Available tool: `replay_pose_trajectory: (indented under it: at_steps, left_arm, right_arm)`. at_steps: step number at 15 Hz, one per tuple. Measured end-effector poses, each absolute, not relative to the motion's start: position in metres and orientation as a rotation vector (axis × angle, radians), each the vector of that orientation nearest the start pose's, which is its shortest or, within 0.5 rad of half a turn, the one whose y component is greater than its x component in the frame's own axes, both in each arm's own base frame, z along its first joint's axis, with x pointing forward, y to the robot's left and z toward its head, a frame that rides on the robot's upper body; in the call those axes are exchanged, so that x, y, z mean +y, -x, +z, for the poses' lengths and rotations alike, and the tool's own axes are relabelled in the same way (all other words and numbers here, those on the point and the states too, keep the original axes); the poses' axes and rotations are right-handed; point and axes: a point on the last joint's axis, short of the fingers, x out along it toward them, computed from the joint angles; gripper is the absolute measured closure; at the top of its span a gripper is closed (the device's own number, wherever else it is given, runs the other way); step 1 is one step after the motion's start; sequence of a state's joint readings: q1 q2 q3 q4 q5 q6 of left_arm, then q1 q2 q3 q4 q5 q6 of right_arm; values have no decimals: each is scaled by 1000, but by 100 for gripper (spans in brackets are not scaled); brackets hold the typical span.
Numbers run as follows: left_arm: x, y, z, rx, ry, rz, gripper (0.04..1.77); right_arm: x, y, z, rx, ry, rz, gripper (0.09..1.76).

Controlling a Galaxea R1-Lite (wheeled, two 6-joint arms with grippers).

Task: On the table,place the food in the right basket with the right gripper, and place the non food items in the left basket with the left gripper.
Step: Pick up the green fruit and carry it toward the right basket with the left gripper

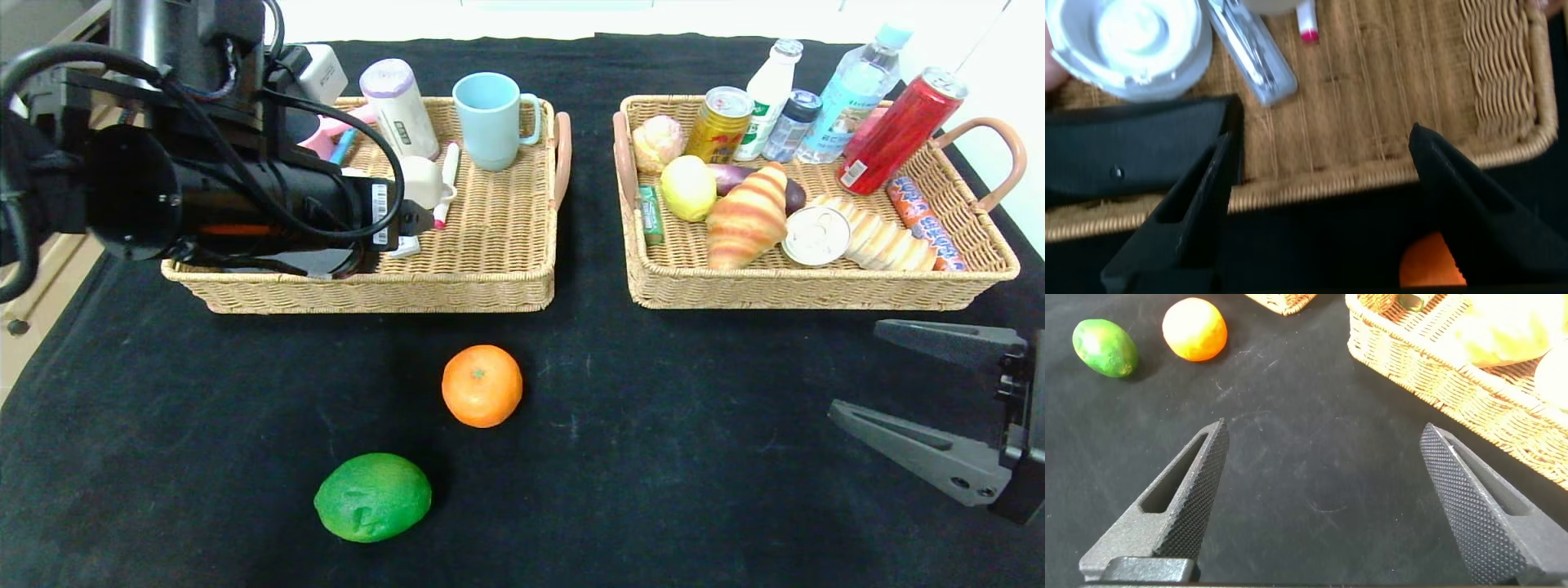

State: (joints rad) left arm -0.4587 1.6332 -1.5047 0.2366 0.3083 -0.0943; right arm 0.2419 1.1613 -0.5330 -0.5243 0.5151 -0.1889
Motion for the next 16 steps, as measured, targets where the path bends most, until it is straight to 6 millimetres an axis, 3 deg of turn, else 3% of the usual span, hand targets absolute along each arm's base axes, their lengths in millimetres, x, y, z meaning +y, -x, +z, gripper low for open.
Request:
replay_pose_trajectory:
  at_steps: [7,16]
  left_arm:
    - [-125,-213,310,454,-95,-227,16]
    - [-123,-168,264,624,-210,-317,12]
  right_arm:
    - [50,-158,223,34,165,764,14]
    - [50,-158,223,35,166,764,14]
